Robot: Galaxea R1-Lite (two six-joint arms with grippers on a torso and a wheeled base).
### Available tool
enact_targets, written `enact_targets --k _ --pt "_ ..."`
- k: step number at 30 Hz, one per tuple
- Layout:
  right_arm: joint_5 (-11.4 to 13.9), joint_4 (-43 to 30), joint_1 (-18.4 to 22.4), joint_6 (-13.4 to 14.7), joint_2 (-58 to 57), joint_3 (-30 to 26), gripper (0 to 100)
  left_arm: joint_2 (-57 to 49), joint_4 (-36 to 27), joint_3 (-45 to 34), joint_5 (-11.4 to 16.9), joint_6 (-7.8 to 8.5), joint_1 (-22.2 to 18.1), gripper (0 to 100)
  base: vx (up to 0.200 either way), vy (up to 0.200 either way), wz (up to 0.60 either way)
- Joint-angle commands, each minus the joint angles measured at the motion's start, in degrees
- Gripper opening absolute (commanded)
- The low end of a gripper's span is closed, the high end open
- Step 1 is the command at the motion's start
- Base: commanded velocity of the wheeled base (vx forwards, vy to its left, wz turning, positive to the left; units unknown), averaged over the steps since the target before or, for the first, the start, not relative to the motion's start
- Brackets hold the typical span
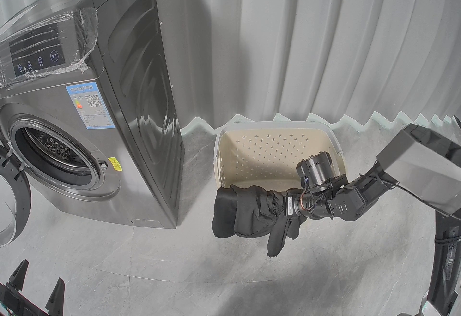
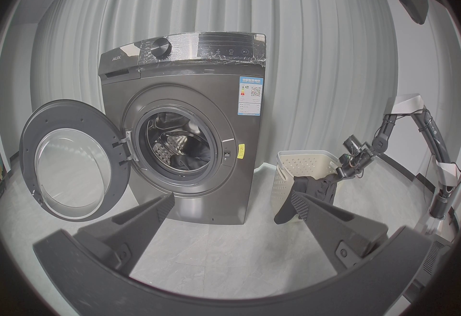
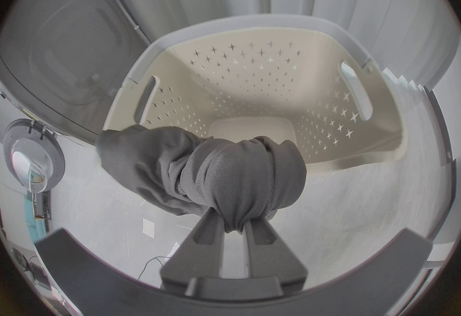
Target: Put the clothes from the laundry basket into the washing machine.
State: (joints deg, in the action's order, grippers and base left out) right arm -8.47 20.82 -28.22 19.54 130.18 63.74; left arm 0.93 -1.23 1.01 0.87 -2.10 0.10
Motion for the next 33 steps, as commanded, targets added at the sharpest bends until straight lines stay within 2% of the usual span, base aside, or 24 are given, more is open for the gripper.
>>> enact_targets --k 1,11,14,20,23,29,33 --pt "-0.3 0.2 -1.9 0.2 -7.7 -3.9 0 -0.9 0.0 -0.6 0.0 -0.01 0.0 100 0.0 0.0 0.0" --pt "-0.6 9.0 -4.3 -0.4 -14.6 -10.6 0 -0.9 0.0 -0.6 0.0 -0.01 0.0 100 0.0 0.0 0.0" --pt "-2.4 11.3 -4.6 -0.9 -17.3 -12.7 0 -0.9 0.0 -0.6 0.0 -0.01 0.0 100 0.0 0.0 0.0" --pt "-2.5 15.5 -5.0 -1.0 -21.7 -16.5 0 -0.9 0.0 -0.6 -0.1 -0.01 0.0 100 0.0 0.0 0.0" --pt "-1.9 19.6 -6.5 -1.3 -26.8 -21.9 0 -0.9 0.0 -0.6 0.0 -0.01 0.0 100 0.0 0.0 0.0" --pt "-1.6 26.4 -6.1 -1.5 -34.1 -27.5 0 -0.9 0.0 -0.5 0.0 -0.01 0.0 100 0.0 0.0 0.0" --pt "0.1 31.2 -6.5 -1.2 -38.2 -32.5 0 -0.9 0.0 -0.5 0.0 0.25 0.0 100 0.0 0.0 0.0"
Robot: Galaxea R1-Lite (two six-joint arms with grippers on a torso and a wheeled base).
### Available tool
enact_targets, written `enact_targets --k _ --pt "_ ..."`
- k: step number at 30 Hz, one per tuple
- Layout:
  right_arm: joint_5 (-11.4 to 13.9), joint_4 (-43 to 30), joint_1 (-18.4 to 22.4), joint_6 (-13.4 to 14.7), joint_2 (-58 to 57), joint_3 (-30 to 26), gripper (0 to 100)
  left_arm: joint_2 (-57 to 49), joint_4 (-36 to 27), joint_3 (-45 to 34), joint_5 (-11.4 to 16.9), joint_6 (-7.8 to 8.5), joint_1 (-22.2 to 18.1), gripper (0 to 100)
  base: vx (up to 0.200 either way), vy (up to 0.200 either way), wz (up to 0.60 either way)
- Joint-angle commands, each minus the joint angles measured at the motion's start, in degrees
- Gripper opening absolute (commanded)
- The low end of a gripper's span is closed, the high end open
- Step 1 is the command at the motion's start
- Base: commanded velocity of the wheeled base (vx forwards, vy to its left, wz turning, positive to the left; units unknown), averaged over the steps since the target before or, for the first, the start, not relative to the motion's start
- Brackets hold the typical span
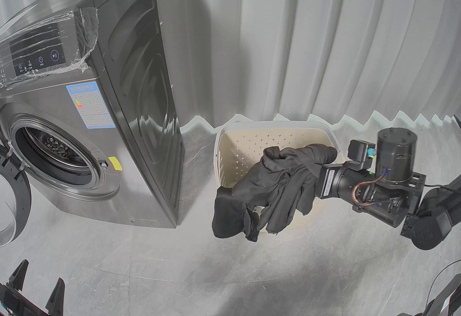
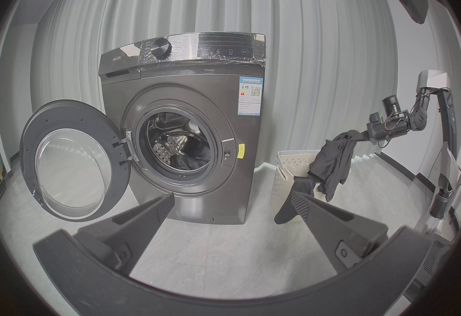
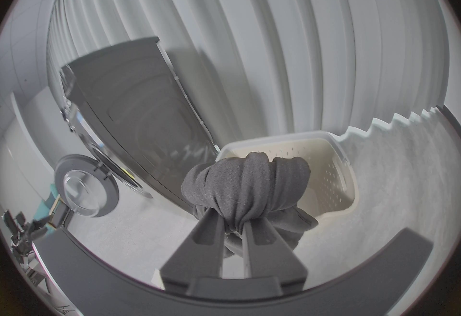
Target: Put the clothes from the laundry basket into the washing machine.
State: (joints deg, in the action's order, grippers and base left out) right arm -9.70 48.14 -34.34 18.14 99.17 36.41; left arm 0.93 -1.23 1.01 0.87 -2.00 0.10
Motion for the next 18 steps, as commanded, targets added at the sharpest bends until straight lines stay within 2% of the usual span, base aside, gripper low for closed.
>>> enact_targets --k 1,6,18 --pt "1.8 5.2 -0.5 0.3 -7.6 -5.9 0 -0.9 0.1 -0.5 0.0 0.24 0.0 100 0.0 0.0 0.0" --pt "3.7 12.1 0.2 0.3 -9.1 -8.4 0 -0.9 0.1 -0.6 0.3 0.68 0.0 100 0.0 0.0 0.0" --pt "3.9 12.9 0.2 0.1 -8.2 -11.8 0 -0.9 0.1 -0.6 0.1 -0.11 0.0 100 0.0 0.0 0.0"
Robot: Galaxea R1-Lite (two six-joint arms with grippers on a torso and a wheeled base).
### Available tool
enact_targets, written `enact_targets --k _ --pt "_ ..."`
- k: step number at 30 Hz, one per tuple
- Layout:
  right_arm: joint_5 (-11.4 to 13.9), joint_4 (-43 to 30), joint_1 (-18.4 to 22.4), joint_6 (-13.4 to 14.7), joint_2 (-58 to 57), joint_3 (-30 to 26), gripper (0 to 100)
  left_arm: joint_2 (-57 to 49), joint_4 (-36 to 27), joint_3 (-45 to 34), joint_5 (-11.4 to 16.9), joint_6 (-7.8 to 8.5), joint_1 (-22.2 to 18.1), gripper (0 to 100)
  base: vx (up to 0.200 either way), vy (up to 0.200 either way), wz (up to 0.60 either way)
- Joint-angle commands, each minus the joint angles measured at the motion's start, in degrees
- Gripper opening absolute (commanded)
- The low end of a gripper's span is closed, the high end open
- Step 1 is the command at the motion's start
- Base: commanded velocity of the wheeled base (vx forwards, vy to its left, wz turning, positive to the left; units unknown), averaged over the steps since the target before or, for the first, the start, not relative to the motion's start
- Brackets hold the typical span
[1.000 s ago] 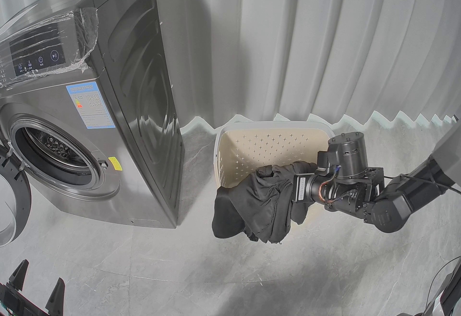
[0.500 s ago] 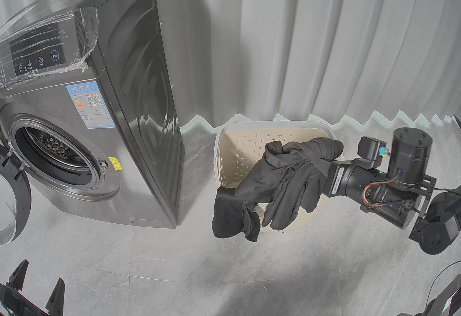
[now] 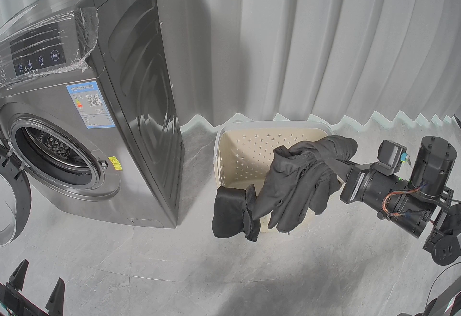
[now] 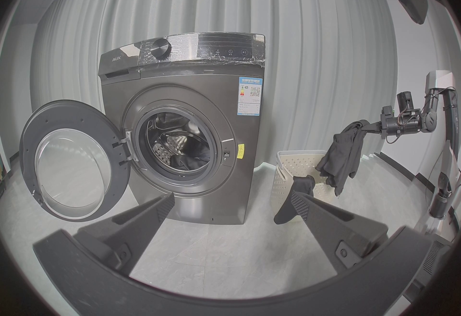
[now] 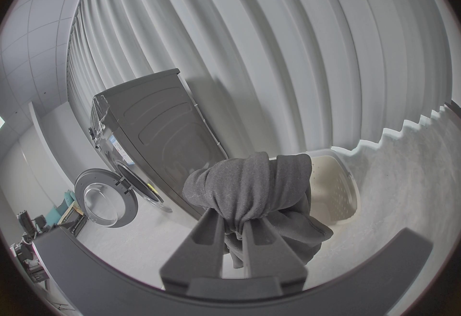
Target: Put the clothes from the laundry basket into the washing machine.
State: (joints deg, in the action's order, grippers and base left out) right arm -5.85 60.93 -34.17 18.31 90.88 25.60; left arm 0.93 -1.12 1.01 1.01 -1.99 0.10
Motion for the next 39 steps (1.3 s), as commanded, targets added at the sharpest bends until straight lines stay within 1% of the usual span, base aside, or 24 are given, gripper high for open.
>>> enact_targets --k 1,4,6,8,10,12,15,19,20,22,27,29,35,36,39 --pt "0.1 0.2 0.0 -0.1 0.0 -1.1 0 -0.9 0.0 -0.6 0.0 -0.12 0.0 100 0.0 0.0 0.0" --pt "0.0 0.1 -0.7 -0.2 -0.5 -1.5 0 -0.9 -0.1 -0.5 0.2 0.76 0.1 100 0.0 0.0 0.0" --pt "0.1 0.1 -0.6 -0.2 -0.4 -2.1 0 -0.9 -0.2 -0.4 0.5 1.02 0.0 100 0.0 0.0 0.0" --pt "0.1 0.2 -0.6 0.0 -0.3 -2.1 0 -0.9 -0.1 -0.5 0.4 0.32 0.0 100 0.0 0.0 0.0" --pt "0.4 0.2 -0.5 0.3 -0.4 -2.4 0 -0.9 -0.2 -0.4 0.0 -0.39 0.0 100 -0.2 0.0 0.0" --pt "0.4 0.2 -0.6 0.3 -0.7 -2.8 0 -0.9 -0.2 -0.4 0.0 -0.3 0.0 100 -0.2 0.0 0.0" --pt "0.7 0.2 -0.1 -0.1 -2.4 -2.7 0 -0.9 -0.1 -0.4 0.0 0.41 0.0 100 -0.2 0.0 0.0" --pt "0.7 0.2 -0.5 -0.3 -2.7 -3.1 0 -0.9 0.2 -0.7 0.0 1.28 -0.1 100 -0.2 0.0 0.0" --pt "0.7 0.2 -0.5 -0.3 -2.8 -3.2 0 -0.9 0.4 -0.7 0.1 1.81 -0.1 100 -0.2 0.0 0.0" --pt "0.7 0.2 -0.6 -0.2 -2.8 -3.3 0 -0.9 0.7 -0.8 0.2 2.07 -0.1 100 0.0 0.0 0.0" --pt "0.8 0.2 -0.5 -0.2 -2.7 -3.3 0 -0.9 0.7 -0.8 0.1 1.99 -0.1 100 0.0 0.0 0.0" --pt "1.3 0.2 -0.1 -0.2 -3.0 -3.2 0 -0.9 0.7 -0.8 0.1 2.07 -0.1 100 0.0 0.0 0.0" --pt "2.7 0.2 -0.7 -0.3 -3.5 -4.2 0 -0.9 0.7 -0.8 0.2 1.99 -0.1 100 0.0 0.0 0.0" --pt "3.0 0.2 -0.7 -0.3 -3.5 -3.8 0 -0.9 0.7 -0.8 0.1 1.64 -0.1 100 -0.2 0.0 0.0" --pt "3.1 1.6 -0.7 -0.4 -3.4 -4.0 0 -0.9 0.7 -0.8 0.1 1.99 -0.1 100 -0.2 0.0 0.0"
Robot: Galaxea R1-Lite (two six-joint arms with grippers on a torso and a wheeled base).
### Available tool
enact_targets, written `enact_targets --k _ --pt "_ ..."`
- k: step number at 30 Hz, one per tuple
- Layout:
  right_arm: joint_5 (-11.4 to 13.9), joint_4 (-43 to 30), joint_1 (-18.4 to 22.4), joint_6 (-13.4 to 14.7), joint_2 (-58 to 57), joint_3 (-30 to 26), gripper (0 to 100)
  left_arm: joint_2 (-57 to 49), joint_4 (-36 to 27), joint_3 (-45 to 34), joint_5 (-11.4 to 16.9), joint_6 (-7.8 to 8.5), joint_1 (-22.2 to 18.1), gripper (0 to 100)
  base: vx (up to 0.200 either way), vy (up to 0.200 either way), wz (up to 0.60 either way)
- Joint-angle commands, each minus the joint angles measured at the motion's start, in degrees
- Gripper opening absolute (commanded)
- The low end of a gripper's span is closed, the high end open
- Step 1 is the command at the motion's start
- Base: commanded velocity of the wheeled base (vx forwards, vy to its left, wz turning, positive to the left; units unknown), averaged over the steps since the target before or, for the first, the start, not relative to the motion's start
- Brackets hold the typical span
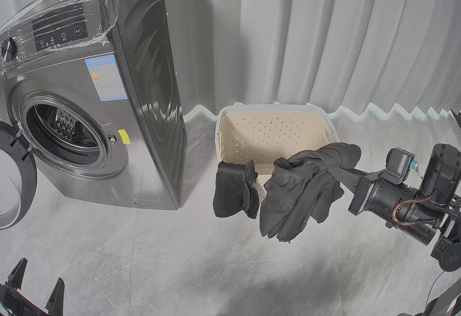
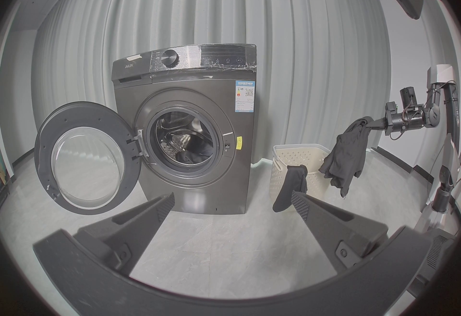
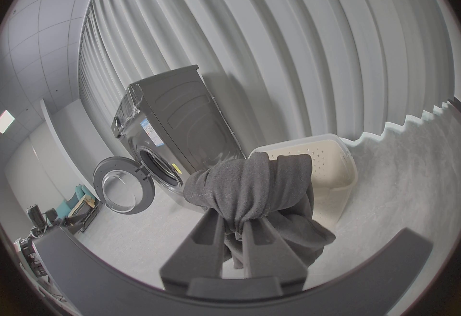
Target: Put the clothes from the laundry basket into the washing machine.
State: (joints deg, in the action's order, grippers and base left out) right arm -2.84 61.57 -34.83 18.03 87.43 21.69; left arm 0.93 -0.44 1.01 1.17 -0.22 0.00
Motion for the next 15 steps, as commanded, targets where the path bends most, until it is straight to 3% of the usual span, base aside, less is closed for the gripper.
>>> enact_targets --k 1,5,15 --pt "0.1 1.7 -0.1 -0.2 0.0 -0.3 0 -0.9 0.0 -0.8 0.0 0.31 -0.1 100 -0.2 0.0 0.0" --pt "0.1 3.0 0.0 -0.2 -0.1 -0.6 0 -0.9 0.0 -0.8 0.1 0.4 0.0 100 -0.2 0.0 0.0" --pt "0.1 3.1 -0.1 -0.2 0.0 -2.2 0 -0.9 0.0 -0.8 0.1 0.22 0.0 100 0.0 0.0 0.0"
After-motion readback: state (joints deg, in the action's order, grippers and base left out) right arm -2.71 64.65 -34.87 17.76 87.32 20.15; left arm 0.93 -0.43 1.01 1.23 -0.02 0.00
